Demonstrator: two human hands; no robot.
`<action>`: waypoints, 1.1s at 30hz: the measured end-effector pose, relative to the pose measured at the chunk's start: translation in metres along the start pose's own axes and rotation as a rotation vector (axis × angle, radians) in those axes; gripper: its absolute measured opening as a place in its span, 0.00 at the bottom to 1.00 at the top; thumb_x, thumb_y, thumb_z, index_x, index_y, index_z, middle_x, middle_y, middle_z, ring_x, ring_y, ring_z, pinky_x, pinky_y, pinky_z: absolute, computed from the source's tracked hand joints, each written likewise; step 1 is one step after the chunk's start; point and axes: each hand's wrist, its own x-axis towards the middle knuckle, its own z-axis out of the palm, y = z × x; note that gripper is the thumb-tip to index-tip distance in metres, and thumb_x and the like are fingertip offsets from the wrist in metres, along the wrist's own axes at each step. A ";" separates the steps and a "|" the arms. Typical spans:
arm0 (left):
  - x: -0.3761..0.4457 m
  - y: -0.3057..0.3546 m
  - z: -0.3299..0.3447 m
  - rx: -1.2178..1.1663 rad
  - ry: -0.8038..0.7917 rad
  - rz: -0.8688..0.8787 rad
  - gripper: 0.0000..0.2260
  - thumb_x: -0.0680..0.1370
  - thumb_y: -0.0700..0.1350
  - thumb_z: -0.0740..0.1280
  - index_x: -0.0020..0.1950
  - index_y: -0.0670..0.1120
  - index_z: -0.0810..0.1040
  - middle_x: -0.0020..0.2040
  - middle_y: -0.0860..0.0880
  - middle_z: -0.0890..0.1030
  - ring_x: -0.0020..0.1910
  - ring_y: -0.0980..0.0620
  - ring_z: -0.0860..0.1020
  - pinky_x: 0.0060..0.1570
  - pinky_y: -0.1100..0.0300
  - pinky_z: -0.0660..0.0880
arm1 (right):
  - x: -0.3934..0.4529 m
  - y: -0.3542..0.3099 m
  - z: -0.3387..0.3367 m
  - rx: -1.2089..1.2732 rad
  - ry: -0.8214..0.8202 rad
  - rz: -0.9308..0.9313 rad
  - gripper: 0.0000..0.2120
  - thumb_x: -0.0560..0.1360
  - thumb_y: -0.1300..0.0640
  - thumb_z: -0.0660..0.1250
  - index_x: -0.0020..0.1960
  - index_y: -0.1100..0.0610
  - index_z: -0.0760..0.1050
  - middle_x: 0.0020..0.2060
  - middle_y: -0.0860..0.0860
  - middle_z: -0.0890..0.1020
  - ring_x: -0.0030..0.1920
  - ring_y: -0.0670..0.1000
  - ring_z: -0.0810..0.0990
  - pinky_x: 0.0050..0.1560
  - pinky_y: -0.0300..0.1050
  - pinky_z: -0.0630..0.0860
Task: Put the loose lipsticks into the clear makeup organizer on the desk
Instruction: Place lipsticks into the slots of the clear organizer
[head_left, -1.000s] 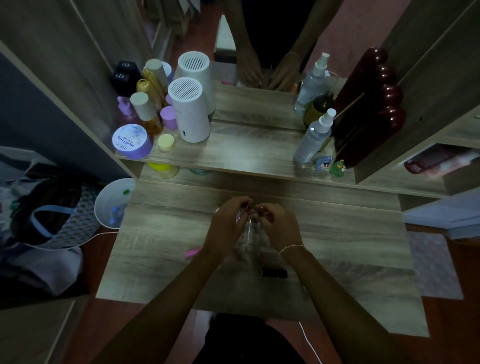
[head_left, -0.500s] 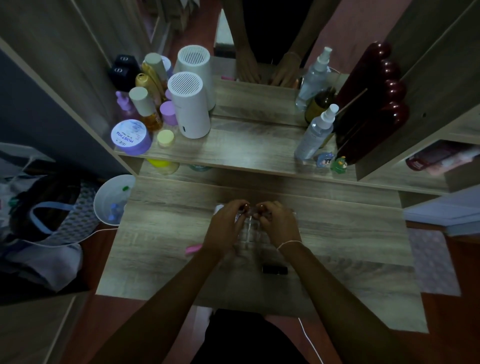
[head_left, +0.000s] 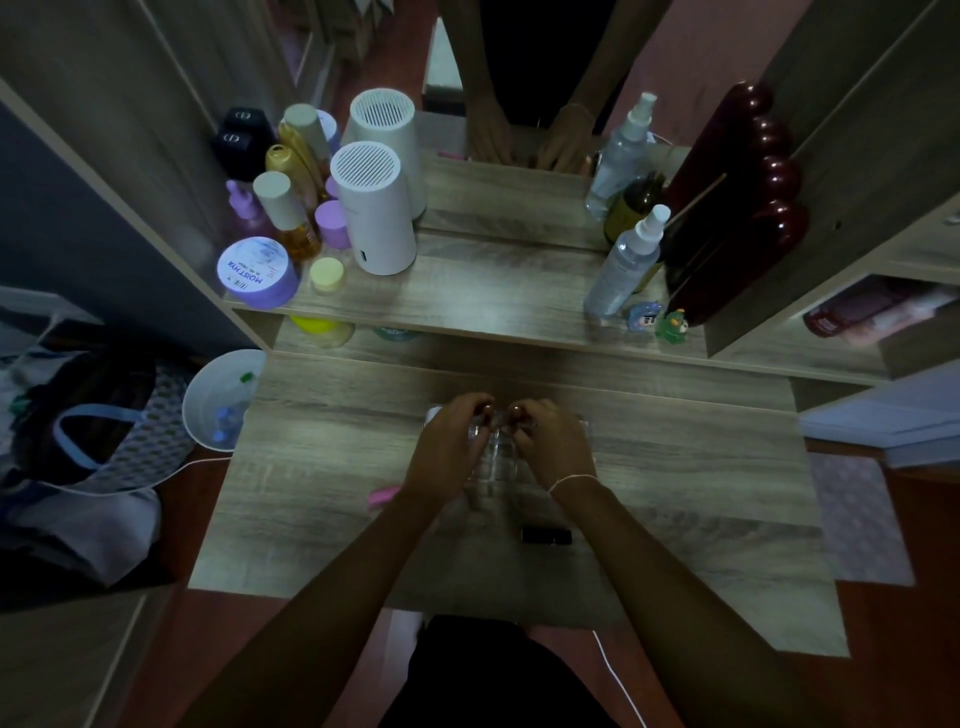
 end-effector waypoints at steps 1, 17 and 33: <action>0.000 0.000 0.000 0.000 -0.001 0.005 0.14 0.74 0.37 0.69 0.58 0.43 0.76 0.55 0.44 0.81 0.53 0.45 0.78 0.55 0.46 0.75 | 0.000 0.000 0.000 0.006 -0.001 0.003 0.11 0.71 0.62 0.69 0.53 0.55 0.79 0.48 0.55 0.81 0.47 0.54 0.80 0.49 0.44 0.73; -0.011 -0.003 -0.007 0.006 -0.017 0.034 0.14 0.76 0.40 0.68 0.60 0.42 0.75 0.56 0.43 0.79 0.56 0.46 0.76 0.55 0.57 0.72 | -0.005 -0.005 -0.006 0.025 0.035 0.013 0.12 0.70 0.63 0.70 0.54 0.58 0.78 0.48 0.57 0.82 0.48 0.55 0.80 0.47 0.39 0.68; -0.051 -0.019 -0.040 -0.050 0.151 -0.046 0.16 0.75 0.45 0.69 0.62 0.45 0.73 0.57 0.45 0.79 0.52 0.52 0.77 0.51 0.59 0.72 | -0.060 0.003 -0.036 0.121 0.174 -0.005 0.20 0.68 0.62 0.74 0.59 0.56 0.76 0.50 0.54 0.83 0.45 0.51 0.80 0.52 0.49 0.78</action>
